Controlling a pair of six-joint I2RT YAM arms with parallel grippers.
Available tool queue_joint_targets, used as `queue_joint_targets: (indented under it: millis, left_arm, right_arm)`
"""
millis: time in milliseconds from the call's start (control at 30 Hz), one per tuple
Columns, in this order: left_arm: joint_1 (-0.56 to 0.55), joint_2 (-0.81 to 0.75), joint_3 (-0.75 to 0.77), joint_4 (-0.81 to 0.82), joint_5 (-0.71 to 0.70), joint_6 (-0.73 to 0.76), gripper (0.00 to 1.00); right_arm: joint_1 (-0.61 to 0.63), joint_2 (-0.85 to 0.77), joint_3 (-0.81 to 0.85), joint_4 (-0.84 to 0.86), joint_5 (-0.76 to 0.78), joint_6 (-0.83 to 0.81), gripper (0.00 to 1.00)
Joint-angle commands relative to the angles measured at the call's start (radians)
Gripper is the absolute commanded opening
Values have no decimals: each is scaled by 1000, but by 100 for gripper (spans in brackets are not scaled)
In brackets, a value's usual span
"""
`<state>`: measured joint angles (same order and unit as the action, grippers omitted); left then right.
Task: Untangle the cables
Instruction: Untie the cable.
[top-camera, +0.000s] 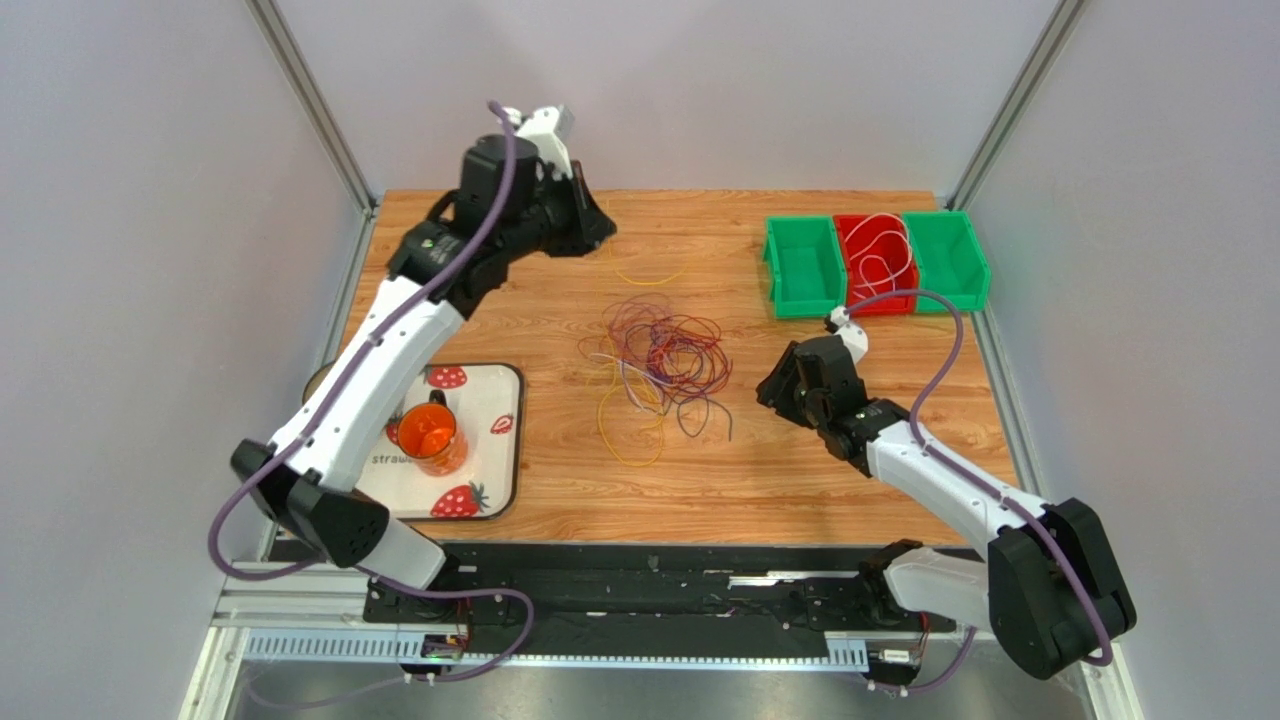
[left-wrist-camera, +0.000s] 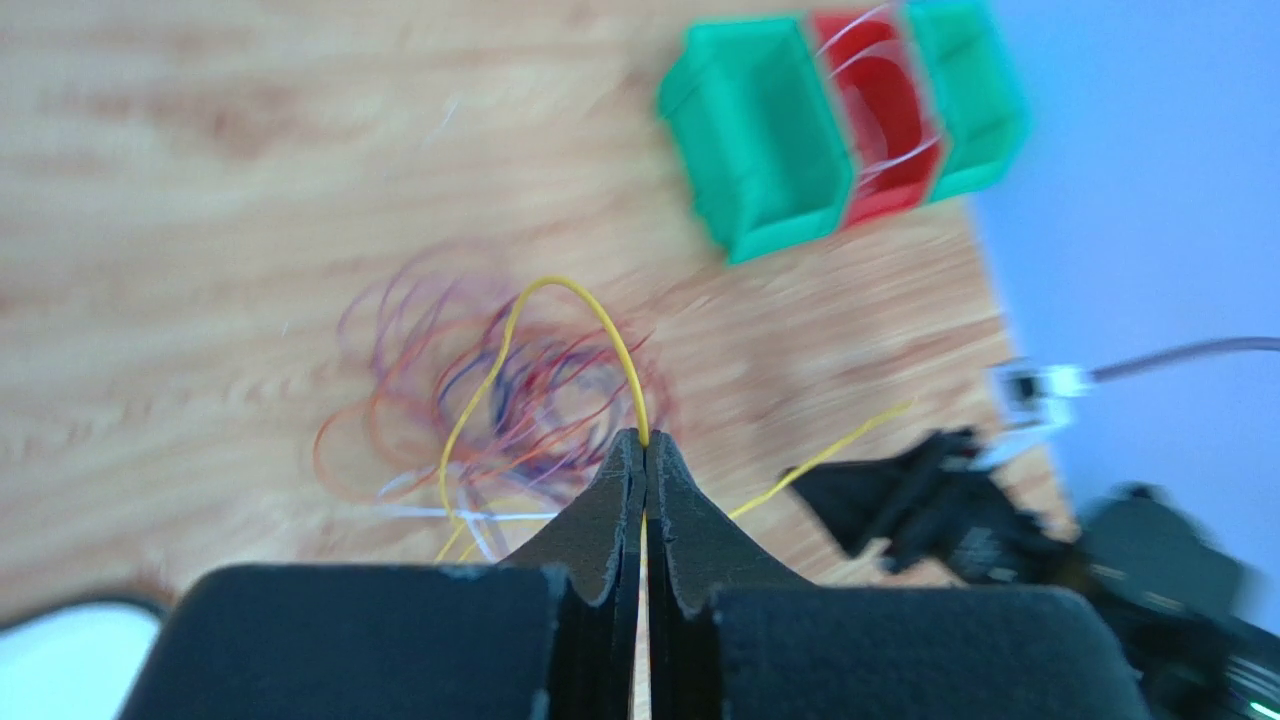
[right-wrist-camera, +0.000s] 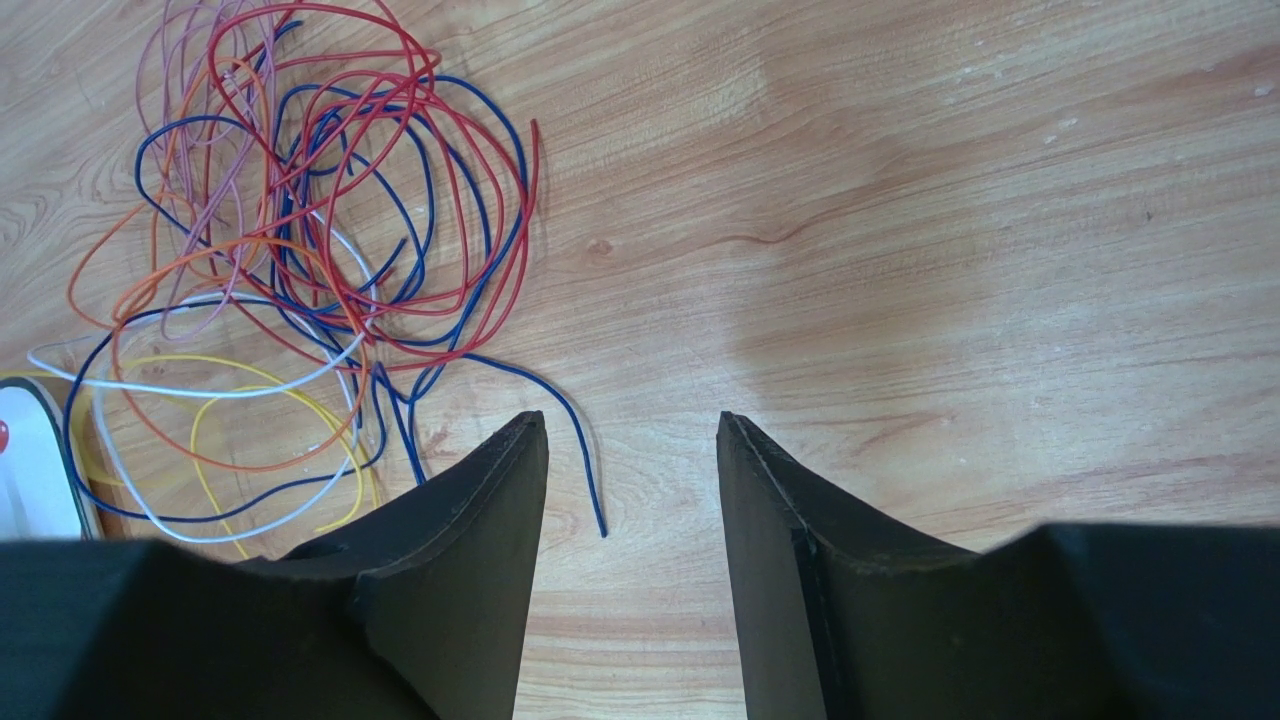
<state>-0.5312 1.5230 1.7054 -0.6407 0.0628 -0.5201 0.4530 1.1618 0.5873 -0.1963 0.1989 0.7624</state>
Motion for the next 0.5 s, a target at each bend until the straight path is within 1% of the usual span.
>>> queue_joint_targets:
  millis: [0, 67, 100, 167, 267, 333, 367, 400, 433, 467]
  left_arm:
    - [-16, -95, 166, -37, 171, 57, 0]
    - [-24, -124, 239, 7, 228, 87, 0]
    - [-36, -133, 261, 25, 283, 98, 0]
    - [-39, -158, 305, 68, 324, 107, 0]
    - [-39, -185, 310, 104, 371, 114, 0]
    - [-39, -199, 275, 134, 429, 120, 0]
    - [-39, -214, 213, 150, 452, 115, 0]
    - [-41, -222, 171, 171, 507, 109, 0]
    - [-41, -243, 78, 221, 535, 100, 0]
    - [-39, -256, 29, 249, 561, 80, 0]
  right_arm:
    - [1, -33, -14, 51, 10, -6, 49]
    - [0, -42, -21, 58, 10, -5, 49]
    - [1, -45, -23, 60, 10, -5, 49]
    - [1, -48, -24, 64, 10, -5, 50]
    - [1, -48, -24, 63, 8, -6, 50]
    - [1, -50, -26, 63, 10, -5, 49]
    - [3, -53, -27, 63, 10, -5, 49]
    - [1, -56, -30, 64, 10, -5, 49]
    - [1, -57, -30, 64, 10, -6, 49]
    - [1, -63, -32, 64, 10, -6, 49]
